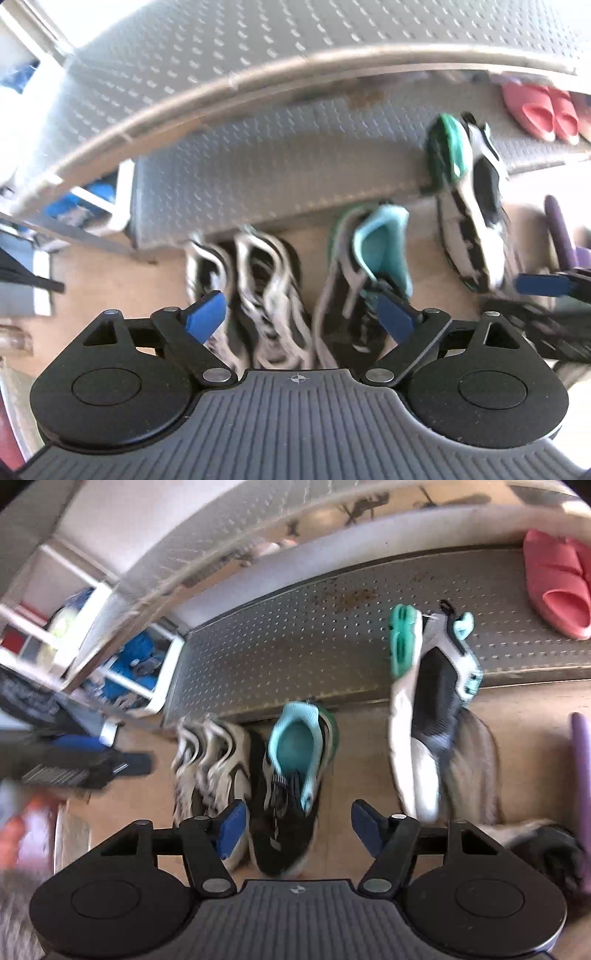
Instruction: Organize scattered shoes
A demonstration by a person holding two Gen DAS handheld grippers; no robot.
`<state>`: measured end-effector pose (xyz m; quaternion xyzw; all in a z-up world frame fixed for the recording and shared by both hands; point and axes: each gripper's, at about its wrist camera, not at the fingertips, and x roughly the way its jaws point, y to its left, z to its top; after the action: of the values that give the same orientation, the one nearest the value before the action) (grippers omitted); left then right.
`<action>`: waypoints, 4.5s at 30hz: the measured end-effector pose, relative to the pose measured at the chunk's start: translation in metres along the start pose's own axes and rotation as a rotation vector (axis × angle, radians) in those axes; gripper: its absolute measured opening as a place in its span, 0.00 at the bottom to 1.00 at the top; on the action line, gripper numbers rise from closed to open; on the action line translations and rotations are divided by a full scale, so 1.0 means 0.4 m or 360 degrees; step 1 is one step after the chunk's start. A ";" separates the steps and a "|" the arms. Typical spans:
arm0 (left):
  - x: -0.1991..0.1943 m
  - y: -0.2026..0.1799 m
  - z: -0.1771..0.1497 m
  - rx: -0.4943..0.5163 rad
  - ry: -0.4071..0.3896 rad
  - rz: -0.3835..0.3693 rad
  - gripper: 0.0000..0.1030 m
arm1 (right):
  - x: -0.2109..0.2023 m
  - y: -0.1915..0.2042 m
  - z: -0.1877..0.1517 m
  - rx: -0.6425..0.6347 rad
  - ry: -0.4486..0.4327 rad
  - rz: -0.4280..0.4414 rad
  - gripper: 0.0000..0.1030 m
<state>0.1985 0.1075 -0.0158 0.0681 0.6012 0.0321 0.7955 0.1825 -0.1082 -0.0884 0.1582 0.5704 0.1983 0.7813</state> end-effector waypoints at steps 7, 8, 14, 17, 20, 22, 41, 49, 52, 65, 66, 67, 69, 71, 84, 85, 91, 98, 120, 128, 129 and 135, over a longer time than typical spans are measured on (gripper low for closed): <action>0.005 0.096 0.039 0.0033 0.0005 0.0005 0.88 | 0.232 0.014 0.043 0.0335 0.0066 -0.0116 0.63; 0.000 0.105 0.051 0.0039 -0.0031 0.0036 0.88 | 0.249 0.019 0.045 0.0339 0.0071 -0.0146 0.62; -0.009 0.164 0.082 -0.0087 -0.0071 -0.0111 0.89 | 0.371 0.042 0.029 0.0246 0.0139 -0.0421 0.48; -0.002 0.179 0.073 -0.0100 -0.0065 -0.0130 0.89 | 0.386 0.041 0.013 0.0201 0.0108 -0.0485 0.38; -0.009 0.182 0.072 -0.0122 -0.0073 -0.0133 0.89 | 0.403 0.111 0.021 -0.0094 0.0144 -0.0570 0.25; -0.013 0.185 0.071 -0.0136 -0.0078 -0.0134 0.89 | 0.420 0.184 0.004 -0.0483 0.0165 -0.0719 0.24; -0.025 0.202 0.079 -0.0216 -0.0094 -0.0168 0.89 | 0.392 0.144 0.040 0.0109 0.0289 -0.0480 0.66; -0.009 0.157 0.076 -0.0107 -0.0056 -0.0155 0.89 | 0.374 0.163 0.043 0.0153 0.0332 -0.0349 0.49; 0.001 0.136 0.076 -0.0073 -0.0036 -0.0146 0.89 | 0.297 0.177 0.072 -0.0040 0.0333 -0.0508 0.69; 0.032 -0.072 0.075 0.0142 0.0079 -0.0303 0.89 | -0.290 -0.014 0.091 -0.0321 0.0097 -0.0464 0.78; 0.039 -0.093 0.068 0.0159 0.0105 -0.0296 0.89 | -0.298 -0.028 0.090 -0.0324 0.0063 -0.0472 0.80; 0.045 -0.113 0.061 0.0177 0.0131 -0.0289 0.88 | -0.303 -0.045 0.091 -0.0319 0.0036 -0.0479 0.80; 0.054 -0.141 0.049 0.0203 0.0172 -0.0277 0.88 | -0.284 -0.080 0.098 -0.0238 0.0026 -0.0500 0.80; 0.071 -0.202 0.020 0.0278 0.0246 -0.0257 0.88 | -0.249 -0.140 0.103 -0.0043 0.0104 -0.0528 0.80; 0.156 -0.427 0.059 0.0235 0.0202 -0.0271 0.88 | -0.333 -0.200 0.182 0.0096 0.0040 -0.0393 0.86; 0.168 -0.448 0.070 0.0240 0.0190 -0.0256 0.88 | -0.344 -0.215 0.187 0.0155 0.0027 -0.0364 0.86; 0.264 -0.566 0.122 0.0128 0.0212 -0.0270 0.88 | -0.373 -0.253 0.207 0.0305 -0.0045 -0.0317 0.86; 0.365 -0.624 0.112 0.0212 0.0235 -0.0078 0.68 | -0.383 -0.262 0.213 0.0367 -0.0058 -0.0270 0.87; 0.261 -0.158 -0.059 -0.0928 0.0427 -0.1046 0.74 | -0.317 -0.219 0.173 0.0292 -0.0020 -0.0318 0.87; 0.087 -0.148 -0.092 -0.0178 0.0568 -0.0199 0.79 | -0.272 -0.167 0.155 0.0156 0.0032 -0.0264 0.87; 0.081 -0.146 -0.085 -0.0159 0.0557 -0.0192 0.82 | -0.268 -0.159 0.152 0.0133 0.0035 -0.0253 0.87; -0.055 -0.147 -0.068 0.0234 0.0125 -0.0016 0.90 | -0.203 -0.076 0.098 -0.0160 0.0092 -0.0221 0.85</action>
<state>0.1646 0.0482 -0.0107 0.1219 0.6331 -0.0135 0.7643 0.2017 -0.1753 -0.0239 0.0729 0.5916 0.1766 0.7832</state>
